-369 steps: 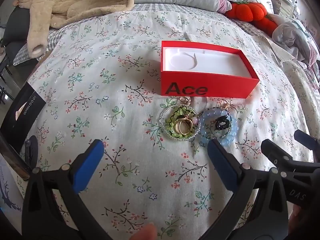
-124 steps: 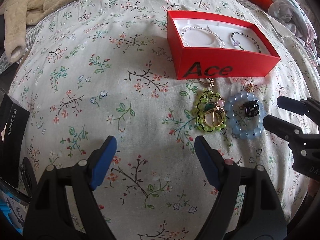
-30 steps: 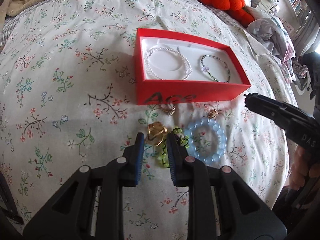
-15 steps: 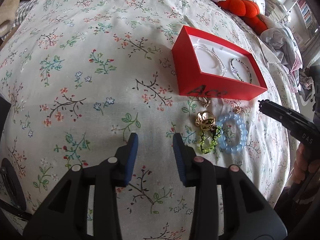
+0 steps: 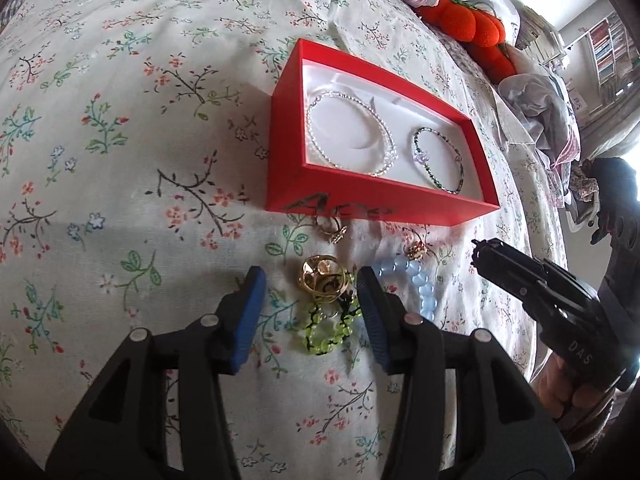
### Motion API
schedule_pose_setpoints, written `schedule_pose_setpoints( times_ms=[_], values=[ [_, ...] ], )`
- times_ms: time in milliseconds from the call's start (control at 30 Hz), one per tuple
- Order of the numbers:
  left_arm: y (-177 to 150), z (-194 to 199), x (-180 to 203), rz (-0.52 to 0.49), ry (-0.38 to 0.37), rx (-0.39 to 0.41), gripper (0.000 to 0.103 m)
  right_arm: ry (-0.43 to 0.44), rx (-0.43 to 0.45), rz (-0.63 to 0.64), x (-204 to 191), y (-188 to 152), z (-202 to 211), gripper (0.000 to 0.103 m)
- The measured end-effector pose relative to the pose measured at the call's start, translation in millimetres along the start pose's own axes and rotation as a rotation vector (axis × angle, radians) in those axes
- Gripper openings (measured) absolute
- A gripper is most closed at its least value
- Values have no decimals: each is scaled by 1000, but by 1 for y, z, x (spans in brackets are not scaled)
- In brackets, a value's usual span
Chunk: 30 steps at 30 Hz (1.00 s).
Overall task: Organize jewelry
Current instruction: 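Lift the gold ring and black claw clip and carry them toward the box, then lower the ring and clip into the box and open both tools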
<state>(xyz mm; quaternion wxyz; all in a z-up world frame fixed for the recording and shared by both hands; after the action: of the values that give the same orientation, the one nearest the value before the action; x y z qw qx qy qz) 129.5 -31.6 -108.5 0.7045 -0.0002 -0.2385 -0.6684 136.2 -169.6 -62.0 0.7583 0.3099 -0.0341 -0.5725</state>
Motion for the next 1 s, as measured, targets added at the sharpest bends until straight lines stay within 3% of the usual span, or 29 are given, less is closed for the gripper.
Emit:
schedule_pose_setpoints(
  times_ms=[167,267,567,1000],
  values=[
    [4,-6,2,30,25,7,46,4,5,-6,2,0,3,25],
    [5,-8,2,38,41,1,24,6,8,-3,2,1,5,25],
    [5,7,10,6,53,42,24,3,17,-7,3,2,9,25],
    [41,58,29,-69,-6,267,24,8,98,4,2,22,20,25]
  ],
)
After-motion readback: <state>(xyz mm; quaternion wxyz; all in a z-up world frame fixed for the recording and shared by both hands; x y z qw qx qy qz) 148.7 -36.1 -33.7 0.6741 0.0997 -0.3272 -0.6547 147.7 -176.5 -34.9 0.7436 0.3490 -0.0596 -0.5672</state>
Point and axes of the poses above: each gripper's, at about its wrist camera, not at the fingertips, and z roughly against the way its jaws point, x to its right, y to its top, the point moved 8 cm from there along -z, roughly the way its jaws point, and after that the axes turned 7 degrees about y, right-handed, at the moved point
